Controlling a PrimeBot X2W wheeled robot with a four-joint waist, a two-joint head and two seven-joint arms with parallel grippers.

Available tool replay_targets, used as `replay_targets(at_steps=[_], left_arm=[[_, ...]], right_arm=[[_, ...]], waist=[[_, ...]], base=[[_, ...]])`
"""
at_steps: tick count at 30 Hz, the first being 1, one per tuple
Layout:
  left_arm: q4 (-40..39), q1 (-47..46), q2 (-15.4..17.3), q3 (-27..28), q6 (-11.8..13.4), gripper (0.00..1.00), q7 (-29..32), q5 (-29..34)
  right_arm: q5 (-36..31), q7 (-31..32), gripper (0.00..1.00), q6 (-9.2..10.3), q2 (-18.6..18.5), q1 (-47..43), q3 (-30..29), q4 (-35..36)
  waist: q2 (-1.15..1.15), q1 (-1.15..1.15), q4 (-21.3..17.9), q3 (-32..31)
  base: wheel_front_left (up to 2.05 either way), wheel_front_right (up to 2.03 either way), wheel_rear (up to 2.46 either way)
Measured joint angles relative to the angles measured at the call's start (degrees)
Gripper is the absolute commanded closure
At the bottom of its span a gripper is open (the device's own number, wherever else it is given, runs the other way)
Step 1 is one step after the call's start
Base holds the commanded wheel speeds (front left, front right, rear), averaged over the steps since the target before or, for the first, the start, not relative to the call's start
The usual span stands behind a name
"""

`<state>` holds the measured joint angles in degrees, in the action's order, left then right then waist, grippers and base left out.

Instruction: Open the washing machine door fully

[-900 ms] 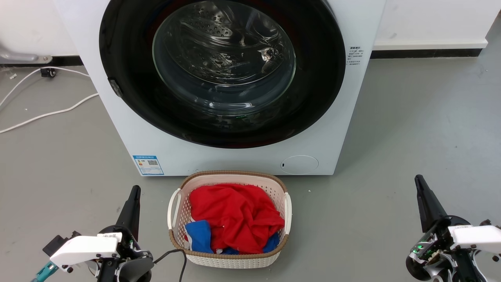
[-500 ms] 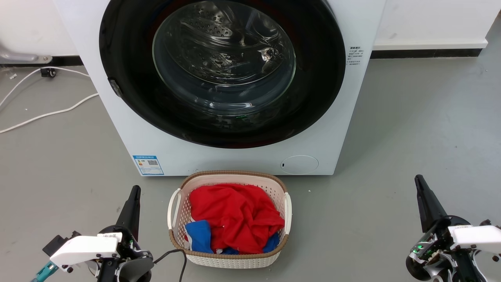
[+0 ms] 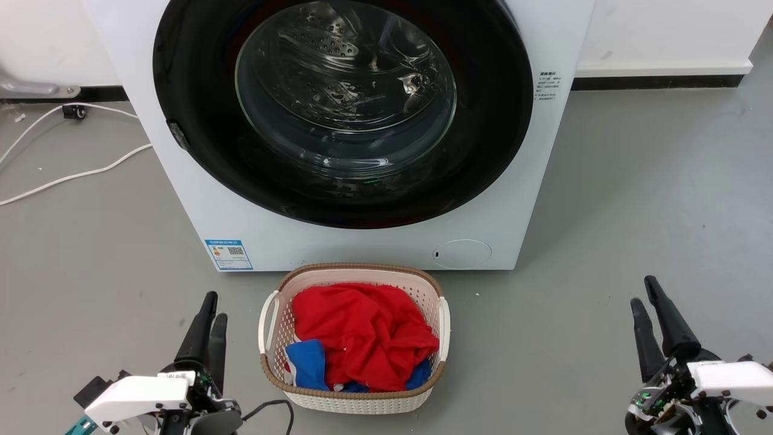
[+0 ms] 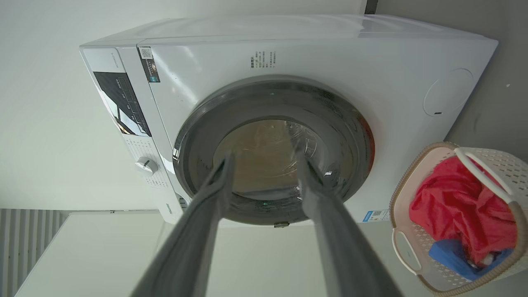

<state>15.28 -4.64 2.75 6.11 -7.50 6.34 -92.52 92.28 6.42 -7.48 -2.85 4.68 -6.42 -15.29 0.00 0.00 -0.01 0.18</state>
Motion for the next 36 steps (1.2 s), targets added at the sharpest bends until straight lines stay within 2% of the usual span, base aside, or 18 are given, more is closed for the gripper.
replay_targets(at_steps=[7, 15, 23, 36], left_arm=[[-0.8, 0.2, 0.0, -2.3, 0.0, 0.0, -2.1, 0.3], [-2.3, 0.2, 0.0, -3.5, 0.0, 0.0, -4.2, 4.5], [-3.4, 0.2, 0.0, -4.8, 0.0, 0.0, -6.2, 13.6], [-4.7, 0.1, 0.0, -6.0, 0.6, 0.0, -8.9, 31.7]], right_arm=[[-1.2, -1.8, 0.0, 0.0, 0.0, -0.6, 0.9, 1.4], [-6.1, -4.2, 0.0, 0.0, -0.6, -1.2, 2.2, 2.9], [-14.7, -6.2, 0.0, 0.0, -1.2, -1.2, 3.3, 4.8], [-33.5, -7.8, 0.0, 0.0, -1.4, -1.2, 3.4, 7.4]], waist=[[0.0, 0.0, 0.0, 0.0], [0.0, 0.0, 0.0, 0.0], [0.0, 0.0, 0.1, 0.0], [0.0, 0.0, 0.3, 0.1]], base=[[0.0, 0.0, 0.0], [0.0, 0.0, 0.0], [0.0, 0.0, 0.0], [0.0, 0.0, 0.0]])
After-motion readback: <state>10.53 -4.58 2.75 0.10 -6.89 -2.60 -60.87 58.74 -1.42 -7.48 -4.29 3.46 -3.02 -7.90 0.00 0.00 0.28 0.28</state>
